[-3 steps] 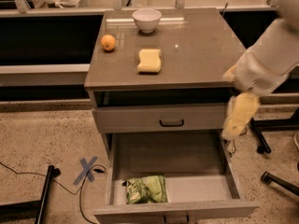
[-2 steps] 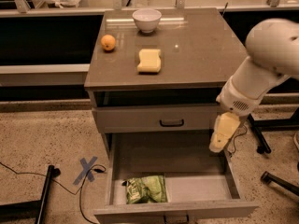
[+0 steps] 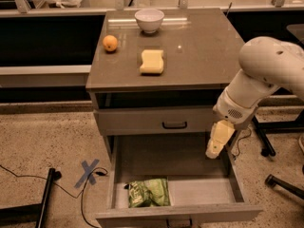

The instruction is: Pick green jalapeno chip bag from middle drawer and place on counter

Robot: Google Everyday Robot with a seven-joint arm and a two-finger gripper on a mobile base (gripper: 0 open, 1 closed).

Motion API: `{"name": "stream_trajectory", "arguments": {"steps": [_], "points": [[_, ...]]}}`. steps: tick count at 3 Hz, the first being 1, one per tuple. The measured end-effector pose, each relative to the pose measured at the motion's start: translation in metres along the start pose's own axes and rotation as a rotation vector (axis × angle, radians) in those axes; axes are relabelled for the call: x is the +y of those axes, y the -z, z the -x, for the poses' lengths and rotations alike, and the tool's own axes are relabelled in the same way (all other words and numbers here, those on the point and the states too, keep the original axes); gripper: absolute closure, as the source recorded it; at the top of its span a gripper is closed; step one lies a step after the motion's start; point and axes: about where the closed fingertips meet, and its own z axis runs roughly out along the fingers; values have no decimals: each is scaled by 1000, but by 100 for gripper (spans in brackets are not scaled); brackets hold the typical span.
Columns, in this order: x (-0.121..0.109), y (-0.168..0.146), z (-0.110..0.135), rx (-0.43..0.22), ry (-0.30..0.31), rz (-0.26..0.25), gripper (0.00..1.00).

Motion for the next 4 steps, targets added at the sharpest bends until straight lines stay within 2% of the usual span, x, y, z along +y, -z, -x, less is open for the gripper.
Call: {"name": "stream_trajectory", "arguments": {"steps": [1, 2, 3, 4], "points": [[14, -49, -7, -79, 73, 32, 0], [13, -72, -8, -235, 158, -50, 0], [1, -66, -10, -260, 216, -126, 0], [3, -68, -9, -255, 217, -114, 0]]}}
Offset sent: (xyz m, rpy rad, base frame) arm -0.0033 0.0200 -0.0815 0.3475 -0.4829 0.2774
